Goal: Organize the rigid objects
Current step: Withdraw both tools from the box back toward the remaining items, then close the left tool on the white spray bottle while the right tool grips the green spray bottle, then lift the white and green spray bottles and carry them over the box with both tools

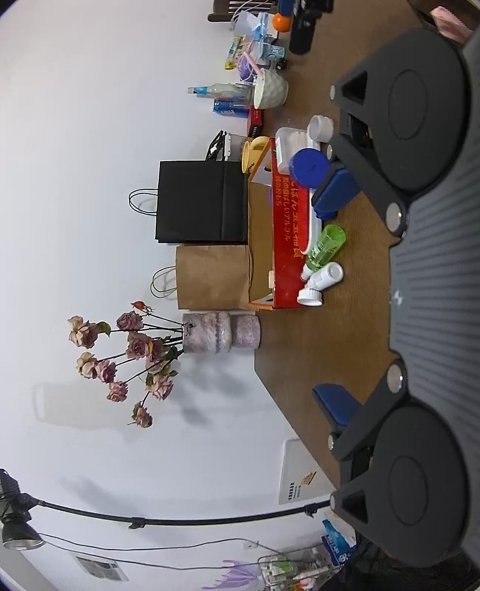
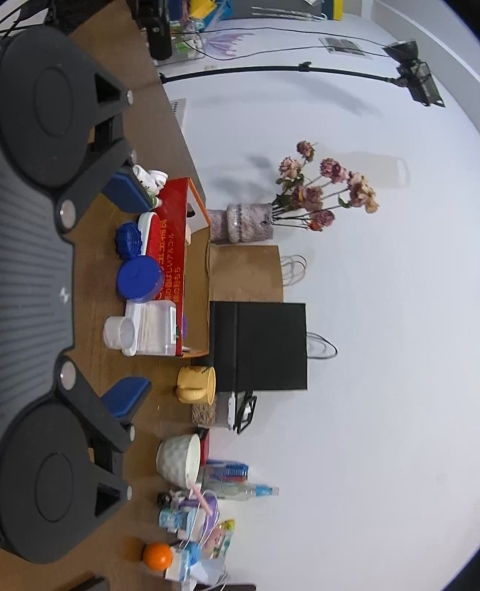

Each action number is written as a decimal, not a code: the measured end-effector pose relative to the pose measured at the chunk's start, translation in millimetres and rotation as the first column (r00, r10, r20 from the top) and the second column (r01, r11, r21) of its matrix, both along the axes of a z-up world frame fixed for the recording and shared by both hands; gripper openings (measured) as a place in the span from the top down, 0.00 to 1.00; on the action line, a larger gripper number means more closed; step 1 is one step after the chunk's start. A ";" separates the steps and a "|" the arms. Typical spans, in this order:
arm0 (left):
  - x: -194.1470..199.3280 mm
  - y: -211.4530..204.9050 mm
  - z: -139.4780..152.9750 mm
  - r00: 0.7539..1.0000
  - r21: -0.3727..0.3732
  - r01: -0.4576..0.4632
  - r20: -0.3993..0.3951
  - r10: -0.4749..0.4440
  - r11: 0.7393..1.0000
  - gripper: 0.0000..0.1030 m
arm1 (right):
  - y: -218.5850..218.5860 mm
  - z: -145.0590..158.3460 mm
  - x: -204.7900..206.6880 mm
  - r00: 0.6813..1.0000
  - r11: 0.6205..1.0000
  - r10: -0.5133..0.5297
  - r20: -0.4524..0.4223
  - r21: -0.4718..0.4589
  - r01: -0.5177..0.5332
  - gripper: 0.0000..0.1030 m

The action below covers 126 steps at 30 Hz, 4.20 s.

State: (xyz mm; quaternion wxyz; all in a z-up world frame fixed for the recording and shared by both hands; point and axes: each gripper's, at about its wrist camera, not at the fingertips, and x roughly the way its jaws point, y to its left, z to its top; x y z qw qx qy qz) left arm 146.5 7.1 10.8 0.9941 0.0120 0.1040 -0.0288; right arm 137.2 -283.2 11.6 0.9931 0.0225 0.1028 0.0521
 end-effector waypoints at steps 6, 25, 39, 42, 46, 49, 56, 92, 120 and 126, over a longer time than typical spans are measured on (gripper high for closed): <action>-26.7 9.4 -2.5 1.000 0.028 -0.008 0.002 0.008 1.000 0.00 | -4.6 -0.8 -32.8 1.000 0.999 -0.019 0.010 0.036 0.019 0.06; -12.1 -2.4 -7.9 1.000 0.019 0.005 -0.010 -0.004 1.000 0.00 | 10.2 -17.6 -30.4 0.998 1.000 0.018 0.053 0.007 -0.018 0.06; 52.8 -13.3 -25.1 0.994 0.025 0.008 -0.107 -0.005 1.000 0.00 | 27.2 -33.9 40.1 0.995 0.997 0.083 -0.047 -0.004 -0.083 0.07; 71.5 -13.0 -29.1 0.992 0.031 0.003 -0.129 0.001 1.000 0.03 | 36.8 -34.1 60.6 0.992 0.994 0.104 -0.073 -0.019 -0.105 0.10; 97.6 -15.2 -35.1 0.986 0.028 0.006 -0.166 -0.001 1.000 0.08 | 43.1 -37.4 85.3 0.985 0.991 0.135 -0.104 0.012 -0.134 0.12; 124.0 -20.2 -40.0 0.979 0.031 0.011 -0.206 -0.004 0.999 0.18 | 49.6 -39.1 106.9 0.976 0.985 0.171 -0.132 0.039 -0.167 0.21; 189.3 -21.0 -45.8 0.958 -0.034 0.053 -0.280 -0.060 0.998 0.28 | 72.2 -35.9 155.6 0.952 0.969 0.246 -0.183 0.035 -0.244 0.42; 134.6 -12.1 -62.6 0.900 -0.067 0.120 -0.414 -0.137 0.990 0.72 | 108.5 -54.0 153.1 0.875 0.951 0.273 -0.400 -0.026 -0.308 0.70; 108.5 -25.4 -40.2 0.962 0.012 0.026 -0.273 -0.021 1.000 0.73 | 91.8 -50.6 114.5 0.930 0.971 0.196 -0.312 -0.069 -0.228 0.70; 95.6 -28.2 -15.7 0.987 -0.011 0.008 -0.160 -0.010 1.000 0.73 | 78.6 -17.9 87.4 0.987 0.987 0.123 -0.106 -0.094 -0.133 0.70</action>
